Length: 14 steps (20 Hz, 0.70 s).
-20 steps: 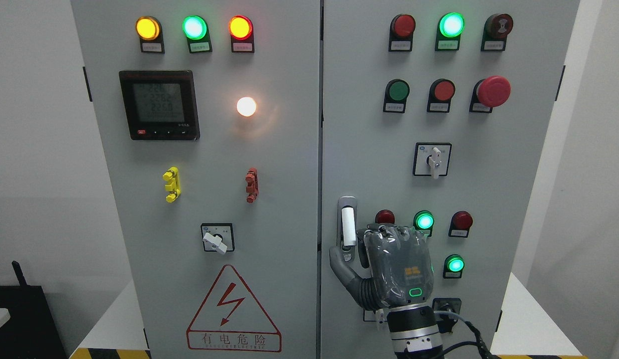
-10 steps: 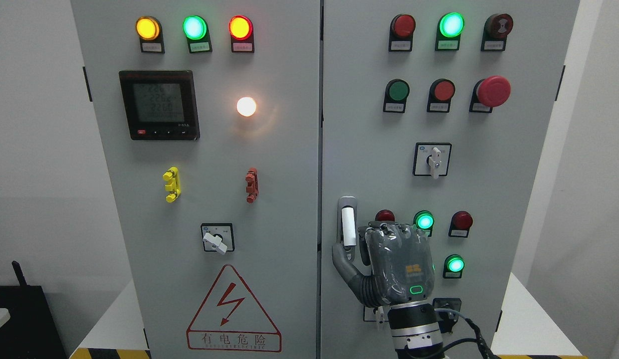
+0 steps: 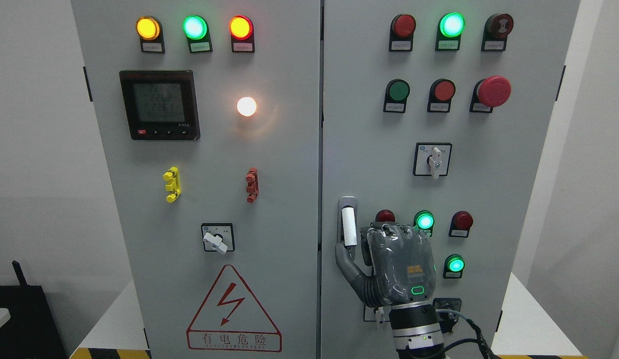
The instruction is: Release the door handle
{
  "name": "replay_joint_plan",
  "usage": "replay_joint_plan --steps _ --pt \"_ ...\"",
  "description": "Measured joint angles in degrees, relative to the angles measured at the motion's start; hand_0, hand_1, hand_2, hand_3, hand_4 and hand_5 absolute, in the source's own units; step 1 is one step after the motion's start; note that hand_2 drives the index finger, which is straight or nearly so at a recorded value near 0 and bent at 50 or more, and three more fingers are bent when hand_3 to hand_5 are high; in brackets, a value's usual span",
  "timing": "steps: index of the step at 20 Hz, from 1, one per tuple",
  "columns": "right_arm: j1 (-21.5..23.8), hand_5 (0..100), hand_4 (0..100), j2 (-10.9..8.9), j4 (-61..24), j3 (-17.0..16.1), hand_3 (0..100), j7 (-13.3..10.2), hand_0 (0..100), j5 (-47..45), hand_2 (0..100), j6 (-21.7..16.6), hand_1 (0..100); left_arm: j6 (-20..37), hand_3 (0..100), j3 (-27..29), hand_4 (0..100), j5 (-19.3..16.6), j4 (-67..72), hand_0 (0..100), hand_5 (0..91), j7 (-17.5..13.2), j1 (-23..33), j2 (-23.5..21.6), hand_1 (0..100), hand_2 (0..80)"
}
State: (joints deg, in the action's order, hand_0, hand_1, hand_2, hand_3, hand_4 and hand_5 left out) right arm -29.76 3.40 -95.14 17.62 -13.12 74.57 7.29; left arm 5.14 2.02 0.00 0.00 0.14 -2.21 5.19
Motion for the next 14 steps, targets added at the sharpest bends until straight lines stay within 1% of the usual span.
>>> replay_joint_plan --steps 14 --pt "0.16 99 100 0.02 0.01 -0.82 100 -0.28 55 -0.15 100 0.00 57 0.00 0 0.00 0 0.00 0.00 12 0.0 0.00 0.02 0.00 39 0.0"
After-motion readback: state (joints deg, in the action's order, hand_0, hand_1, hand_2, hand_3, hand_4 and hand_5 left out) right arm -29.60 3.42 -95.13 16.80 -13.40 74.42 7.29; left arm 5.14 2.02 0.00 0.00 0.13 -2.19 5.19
